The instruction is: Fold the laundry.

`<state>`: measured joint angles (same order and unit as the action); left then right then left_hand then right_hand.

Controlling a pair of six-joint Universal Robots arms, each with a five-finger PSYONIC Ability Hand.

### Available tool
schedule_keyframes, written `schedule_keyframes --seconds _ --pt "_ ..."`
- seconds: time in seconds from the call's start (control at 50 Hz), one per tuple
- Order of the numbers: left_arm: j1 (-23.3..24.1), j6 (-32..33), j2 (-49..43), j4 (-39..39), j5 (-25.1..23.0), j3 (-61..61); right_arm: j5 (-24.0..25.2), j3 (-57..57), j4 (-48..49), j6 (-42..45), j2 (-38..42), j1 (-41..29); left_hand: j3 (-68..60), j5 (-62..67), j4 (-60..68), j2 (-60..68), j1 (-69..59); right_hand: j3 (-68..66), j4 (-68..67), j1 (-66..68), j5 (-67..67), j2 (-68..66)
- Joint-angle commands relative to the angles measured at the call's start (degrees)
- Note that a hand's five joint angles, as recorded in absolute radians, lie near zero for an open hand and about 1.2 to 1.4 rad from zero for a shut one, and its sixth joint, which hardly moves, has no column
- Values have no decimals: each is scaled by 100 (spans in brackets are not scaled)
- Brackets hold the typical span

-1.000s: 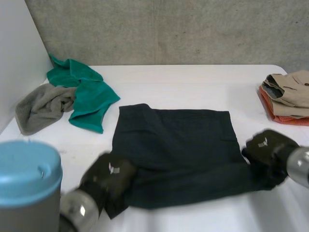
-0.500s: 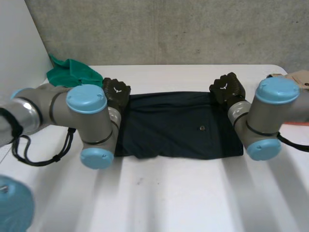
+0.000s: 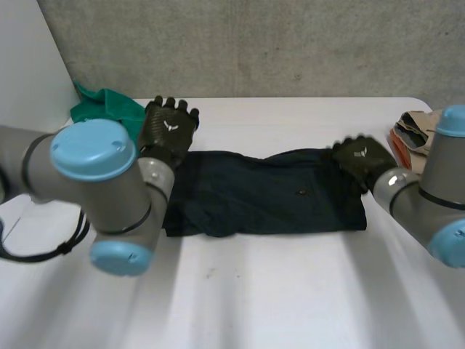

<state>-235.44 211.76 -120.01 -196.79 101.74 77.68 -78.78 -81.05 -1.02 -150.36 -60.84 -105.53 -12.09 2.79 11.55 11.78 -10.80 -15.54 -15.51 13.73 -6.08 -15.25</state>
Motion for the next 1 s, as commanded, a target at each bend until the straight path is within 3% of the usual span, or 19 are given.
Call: schedule_keyframes --seconds 0.02,0.08,0.12,0.14,0.16,0.22,0.32,0.42,0.5,0.58,0.66,0.68,0.78,0.82,0.84,0.88,0.96,1.0 --pt "42 -811 601 -35 -427 968 240 -508 -31 -151 89 164 209 -279 -155 -178 80 -380 -382 560 -326 -409" --pt "51 -1067 654 -35 -480 1074 214 -561 224 -134 265 164 209 -279 -155 -178 80 -380 -382 560 -326 -409" --pt "51 -1120 654 -35 -480 1091 162 -544 470 -108 511 164 209 -279 -155 -178 80 -1248 -1250 1428 -1194 -1277" --pt "43 -1128 654 -35 -480 1091 135 -526 541 -99 564 173 209 -279 -155 -178 80 -2620 -2622 2800 -2566 -2649" --pt "42 -1129 654 -35 -480 1091 48 -508 672 -90 590 217 209 -279 -155 -178 80 -6408 -6410 6588 -6354 -6437" --pt "51 -1129 654 -35 -471 1100 -268 -491 866 -20 547 436 209 -279 -155 -178 80 -6446 -6449 6627 -6392 -6475" --pt "43 -1129 785 -26 -462 1161 -866 -657 901 900 127 735 209 -279 -155 -178 80 -6446 -6449 6627 -6392 -6475" --pt "16 -1129 1040 -26 -480 1320 -955 -895 972 2158 -165 1201 209 -279 -155 -178 80 -6446 -6449 6627 -6392 -6475" --pt "-1 -1137 1216 -26 -480 1478 -902 -878 1235 2766 -402 799 209 -279 -155 -178 80 -6446 -6449 6627 -6392 -6475" --pt "-1 -1146 1330 -26 -463 1592 -622 -798 1858 2916 -490 -133 209 -279 -155 -178 80 -6446 -6449 6627 -6392 -6475" --pt "-1 -1146 1401 -35 -462 1663 177 -1053 2492 2951 -446 -985 209 -279 -155 -178 80 -6446 -6449 6627 -6392 -6475" --pt "7 -1146 1410 -35 -462 1663 597 -1201 2640 2995 -368 -1326 209 -279 -155 -178 80 -6446 -6449 6627 -6392 -6475" --pt "34 -1146 1436 -35 -462 1619 1505 -1519 2695 3469 80 -1857 209 -279 -155 -178 80 -6446 -6449 6627 -6392 -6475" --pt "42 -1155 1427 -43 -462 1557 1664 -1580 2686 3584 107 -1840 209 -279 -155 -178 80 -4245 -4248 4426 -4191 -4274" --pt "42 -1155 1427 -43 -471 1531 1708 -1641 2677 3627 81 -1796 209 -279 -155 -178 80 -1518 -1520 1698 -1463 -1546" --pt "60 -1155 1393 -87 -471 1383 1691 -1686 2686 3576 37 -1787 209 -279 -155 -178 80 436 434 -256 490 407" --pt "217 -1181 1252 -123 -480 979 1743 -1826 2633 2673 -716 -1428 209 -279 -155 -178 80 554 551 -373 608 525" --pt "323 -1190 1077 -123 -480 750 1805 -1941 2642 1295 -1359 -901 209 -279 -155 -178 80 554 551 -373 608 525"
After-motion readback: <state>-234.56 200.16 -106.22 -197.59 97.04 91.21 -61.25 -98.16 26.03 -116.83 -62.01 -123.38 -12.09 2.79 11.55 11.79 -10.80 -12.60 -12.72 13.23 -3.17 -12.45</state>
